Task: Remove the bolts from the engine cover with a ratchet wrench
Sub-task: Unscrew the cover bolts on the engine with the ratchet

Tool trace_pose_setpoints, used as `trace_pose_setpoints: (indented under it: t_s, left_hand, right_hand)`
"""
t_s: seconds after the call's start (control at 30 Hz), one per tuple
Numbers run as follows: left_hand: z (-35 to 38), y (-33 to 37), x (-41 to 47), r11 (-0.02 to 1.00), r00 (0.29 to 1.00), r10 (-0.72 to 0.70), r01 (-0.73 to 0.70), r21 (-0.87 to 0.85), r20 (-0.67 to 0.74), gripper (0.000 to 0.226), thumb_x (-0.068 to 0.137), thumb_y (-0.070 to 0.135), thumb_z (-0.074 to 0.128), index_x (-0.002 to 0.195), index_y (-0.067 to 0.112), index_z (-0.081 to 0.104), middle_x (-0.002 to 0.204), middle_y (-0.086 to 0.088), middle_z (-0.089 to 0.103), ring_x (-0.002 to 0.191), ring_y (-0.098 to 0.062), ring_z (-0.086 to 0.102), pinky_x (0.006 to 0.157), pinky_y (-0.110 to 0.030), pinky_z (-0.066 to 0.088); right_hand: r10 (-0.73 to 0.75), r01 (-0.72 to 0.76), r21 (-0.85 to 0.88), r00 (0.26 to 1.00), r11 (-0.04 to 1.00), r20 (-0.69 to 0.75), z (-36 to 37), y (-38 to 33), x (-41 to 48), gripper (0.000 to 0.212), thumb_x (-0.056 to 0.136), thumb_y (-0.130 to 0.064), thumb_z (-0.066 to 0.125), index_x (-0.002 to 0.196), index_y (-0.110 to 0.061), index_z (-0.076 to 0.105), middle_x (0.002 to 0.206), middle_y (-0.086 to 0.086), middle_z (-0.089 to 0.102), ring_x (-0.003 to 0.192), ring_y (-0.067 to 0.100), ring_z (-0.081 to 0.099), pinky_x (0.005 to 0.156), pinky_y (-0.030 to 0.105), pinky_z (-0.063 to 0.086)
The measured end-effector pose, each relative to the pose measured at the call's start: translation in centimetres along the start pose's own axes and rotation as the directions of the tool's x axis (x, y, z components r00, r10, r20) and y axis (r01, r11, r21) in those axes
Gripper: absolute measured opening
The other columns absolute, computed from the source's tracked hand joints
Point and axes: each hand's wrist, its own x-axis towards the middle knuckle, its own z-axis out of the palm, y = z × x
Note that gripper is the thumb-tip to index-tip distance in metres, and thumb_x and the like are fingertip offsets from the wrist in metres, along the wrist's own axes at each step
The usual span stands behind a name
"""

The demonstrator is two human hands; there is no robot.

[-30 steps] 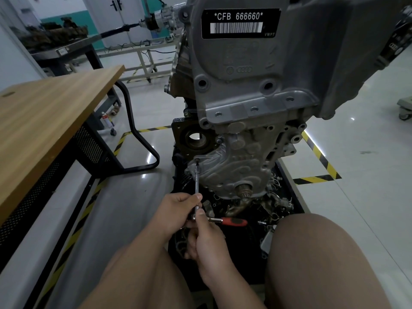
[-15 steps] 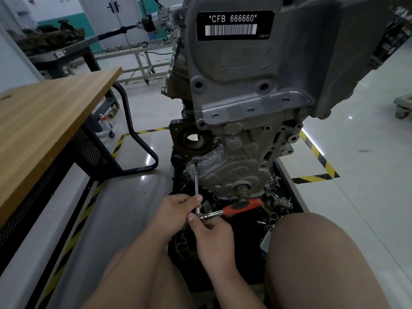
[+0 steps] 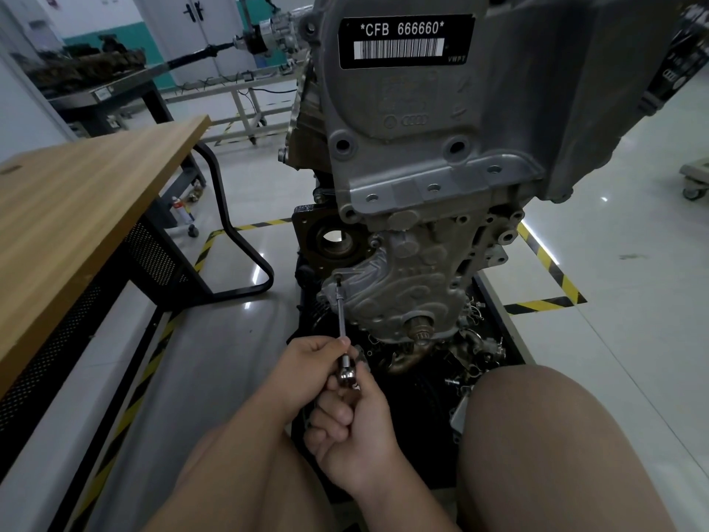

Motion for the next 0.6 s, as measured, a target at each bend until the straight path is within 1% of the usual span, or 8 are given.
trace_pose_setpoints:
  t_s: [0.13,0.2,0.27,0.37,0.5,0.6]
  left_hand:
    - [-0.04,-0.21,0.2,1.0,1.0,0.009,-0.009,0.011,-0.002,0.031,0.097,0.02,0.054,0.072,0.009,0.069,0.038,0.003,0.044,0.035,-0.004,0.039,0.04,-0.013,0.036]
    - [-0.08,-0.26,0.24,1.0,1.0,0.019,-0.019,0.016,-0.002,0.032,0.097,0.021,0.054,0.07,0.01,0.068,0.038,0.003,0.044,0.035,-0.004,0.038,0.04,-0.013,0.035]
    - [-0.15,-0.32,0.32,1.0,1.0,0.019,-0.019,0.013,-0.005,0.033,0.096,0.022,0.056,0.068,0.01,0.067,0.038,0.003,0.045,0.034,-0.004,0.038,0.039,-0.013,0.035]
    - [-0.27,-0.44,0.4,1.0,1.0,0.021,-0.021,0.008,-0.024,0.032,0.094,0.023,0.059,0.067,0.009,0.068,0.04,0.002,0.047,0.034,-0.005,0.04,0.038,-0.014,0.035]
    - [-0.26,-0.29,0.18,1.0,0.999,0.028,-0.028,-0.013,-0.042,0.031,0.094,0.018,0.06,0.067,0.004,0.066,0.042,0.001,0.052,0.034,-0.004,0.045,0.037,-0.013,0.035]
    - [-0.16,0.03,-0.1,0.997,0.999,0.026,-0.029,-0.072,-0.043,0.029,0.094,0.012,0.059,0.069,-0.002,0.064,0.041,0.001,0.054,0.033,-0.003,0.049,0.034,-0.011,0.036]
  right_hand:
    - [0.037,-0.05,0.126,0.994,0.991,0.098,-0.24,-0.21,-0.05,0.044,0.079,-0.053,0.05,0.06,-0.014,0.057,0.036,-0.006,0.027,0.026,0.008,0.024,0.036,0.016,0.027]
    - [0.047,-0.065,0.15,0.992,0.987,0.119,-0.28,-0.23,-0.05,0.045,0.08,-0.053,0.05,0.06,-0.014,0.057,0.035,-0.006,0.027,0.026,0.008,0.024,0.035,0.016,0.027]
    - [0.05,-0.067,0.135,0.991,0.989,0.122,-0.22,-0.21,-0.05,0.044,0.08,-0.053,0.05,0.061,-0.014,0.056,0.036,-0.006,0.027,0.026,0.007,0.024,0.037,0.016,0.026]
    - [0.027,-0.031,0.045,0.996,0.999,0.087,-0.07,-0.02,-0.02,0.044,0.077,-0.056,0.053,0.06,-0.015,0.057,0.037,-0.006,0.026,0.028,0.007,0.023,0.038,0.017,0.026]
    - [-0.077,0.071,-0.128,0.996,0.989,-0.036,-0.01,0.32,0.33,0.049,0.093,-0.056,0.048,0.068,-0.016,0.061,0.045,-0.004,0.028,0.034,0.008,0.022,0.04,0.02,0.028]
    - [-0.192,0.171,-0.262,0.98,0.95,-0.056,-0.15,0.56,0.53,0.05,0.097,-0.05,0.047,0.063,-0.019,0.067,0.047,-0.002,0.029,0.036,0.009,0.023,0.042,0.02,0.028]
